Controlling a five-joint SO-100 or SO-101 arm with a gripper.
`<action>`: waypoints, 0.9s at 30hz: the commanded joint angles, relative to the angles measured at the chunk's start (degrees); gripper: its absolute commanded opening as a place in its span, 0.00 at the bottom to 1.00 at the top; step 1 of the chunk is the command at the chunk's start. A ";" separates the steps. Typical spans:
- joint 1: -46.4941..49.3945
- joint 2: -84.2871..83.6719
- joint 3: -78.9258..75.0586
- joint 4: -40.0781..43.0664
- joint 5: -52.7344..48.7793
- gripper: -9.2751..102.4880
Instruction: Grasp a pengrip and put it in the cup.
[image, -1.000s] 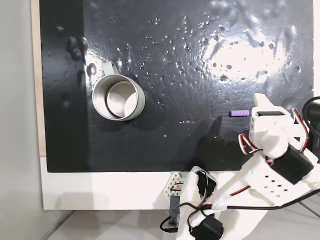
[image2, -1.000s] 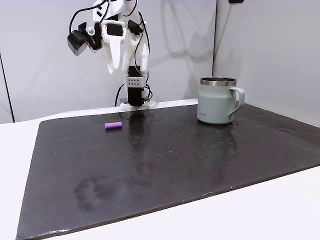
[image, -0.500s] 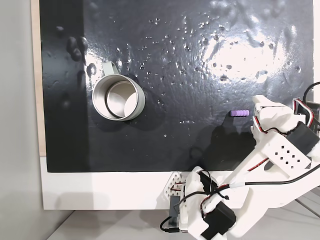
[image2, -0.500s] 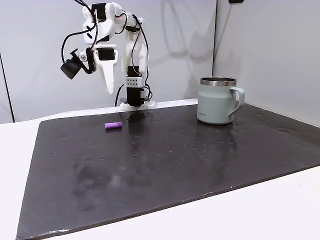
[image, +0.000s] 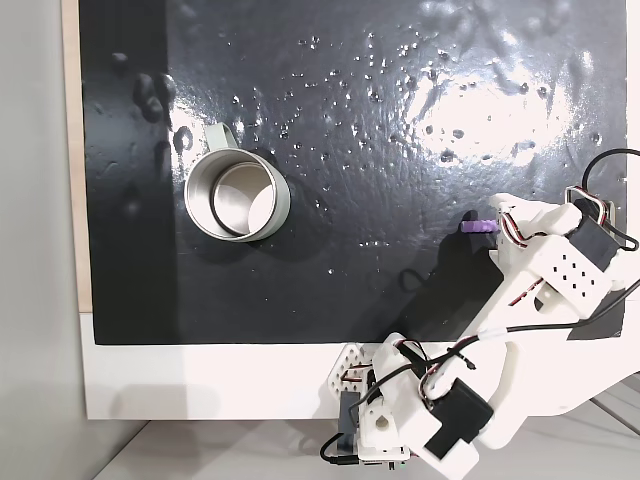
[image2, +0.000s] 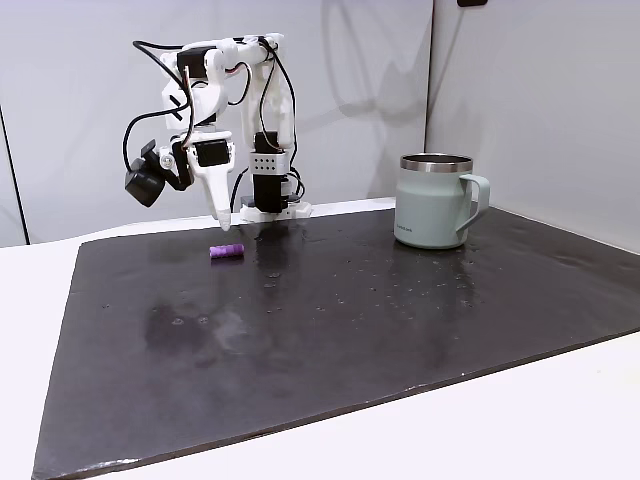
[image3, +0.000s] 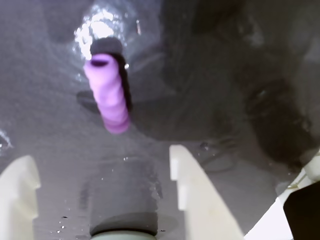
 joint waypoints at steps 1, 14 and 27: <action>0.44 -1.14 -0.44 -1.85 -0.09 0.31; -0.35 -8.35 0.62 -7.29 0.00 0.27; -0.18 -12.48 0.62 -9.84 -0.53 0.11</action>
